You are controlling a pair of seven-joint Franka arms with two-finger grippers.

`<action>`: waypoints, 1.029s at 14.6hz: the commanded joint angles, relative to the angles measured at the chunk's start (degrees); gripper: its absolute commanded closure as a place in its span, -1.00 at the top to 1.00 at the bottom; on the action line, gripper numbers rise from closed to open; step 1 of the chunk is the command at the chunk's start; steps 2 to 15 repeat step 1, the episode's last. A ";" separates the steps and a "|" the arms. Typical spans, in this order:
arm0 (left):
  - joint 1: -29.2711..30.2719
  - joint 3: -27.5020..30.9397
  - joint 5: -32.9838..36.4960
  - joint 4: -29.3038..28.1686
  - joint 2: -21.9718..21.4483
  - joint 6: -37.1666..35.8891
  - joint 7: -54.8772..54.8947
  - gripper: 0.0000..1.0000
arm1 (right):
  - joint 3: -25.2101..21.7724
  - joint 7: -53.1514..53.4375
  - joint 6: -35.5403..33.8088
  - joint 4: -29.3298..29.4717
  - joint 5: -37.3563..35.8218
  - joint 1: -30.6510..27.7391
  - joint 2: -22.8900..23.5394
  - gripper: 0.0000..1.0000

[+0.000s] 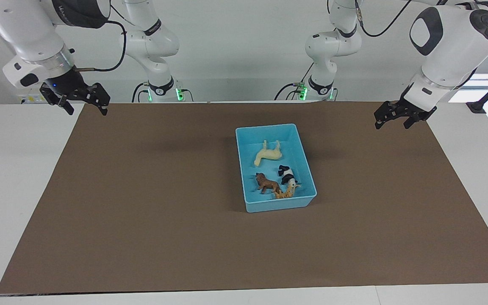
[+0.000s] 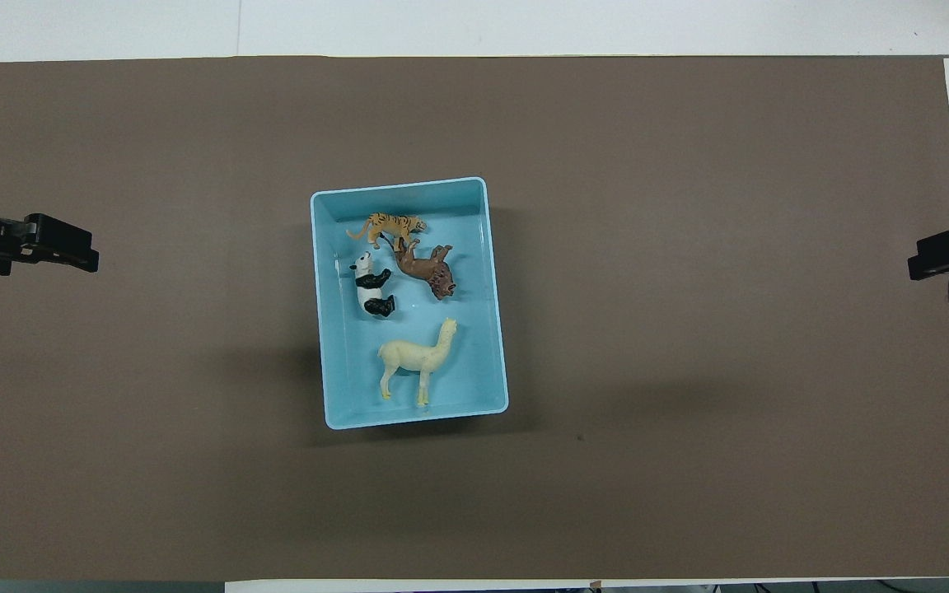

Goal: Put all toys into storage box

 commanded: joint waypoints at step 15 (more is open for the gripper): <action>0.14 0.18 0.91 -0.31 -0.51 -0.07 0.57 1.00 | 0.59 -0.13 -0.33 -1.29 0.06 -0.52 -1.16 1.00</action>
